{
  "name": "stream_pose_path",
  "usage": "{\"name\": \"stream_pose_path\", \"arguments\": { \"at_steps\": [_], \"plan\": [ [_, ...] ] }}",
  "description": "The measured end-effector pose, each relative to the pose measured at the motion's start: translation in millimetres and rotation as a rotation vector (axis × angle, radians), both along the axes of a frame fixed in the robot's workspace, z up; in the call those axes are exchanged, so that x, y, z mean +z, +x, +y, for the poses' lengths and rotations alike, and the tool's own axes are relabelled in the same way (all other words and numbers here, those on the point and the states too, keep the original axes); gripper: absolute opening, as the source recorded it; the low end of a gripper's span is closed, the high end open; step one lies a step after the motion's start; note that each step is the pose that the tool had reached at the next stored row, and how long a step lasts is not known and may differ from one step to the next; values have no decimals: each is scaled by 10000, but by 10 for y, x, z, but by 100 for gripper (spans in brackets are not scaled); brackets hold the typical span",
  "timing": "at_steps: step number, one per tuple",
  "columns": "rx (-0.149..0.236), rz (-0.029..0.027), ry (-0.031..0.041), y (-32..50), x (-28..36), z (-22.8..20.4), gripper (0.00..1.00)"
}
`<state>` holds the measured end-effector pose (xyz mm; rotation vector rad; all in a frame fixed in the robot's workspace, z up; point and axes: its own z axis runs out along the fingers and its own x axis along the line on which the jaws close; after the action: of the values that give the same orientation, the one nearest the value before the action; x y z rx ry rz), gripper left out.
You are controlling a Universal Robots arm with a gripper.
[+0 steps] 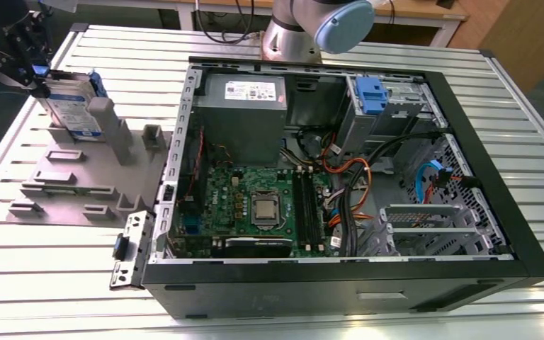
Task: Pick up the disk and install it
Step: 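Pick up the disk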
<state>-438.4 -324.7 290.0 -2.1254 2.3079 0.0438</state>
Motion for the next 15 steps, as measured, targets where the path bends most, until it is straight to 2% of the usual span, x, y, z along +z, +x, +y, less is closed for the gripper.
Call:
{"name": "stream_pose_path", "arguments": {
  "at_steps": [3, 9, 15],
  "plan": [
    [42, 0, 0, 0, 0, 0, 37],
    [734, -1, 1, 0, -1, 0, 37],
    [802, 0, 0, 0, 0, 0, 37]
  ]
}}
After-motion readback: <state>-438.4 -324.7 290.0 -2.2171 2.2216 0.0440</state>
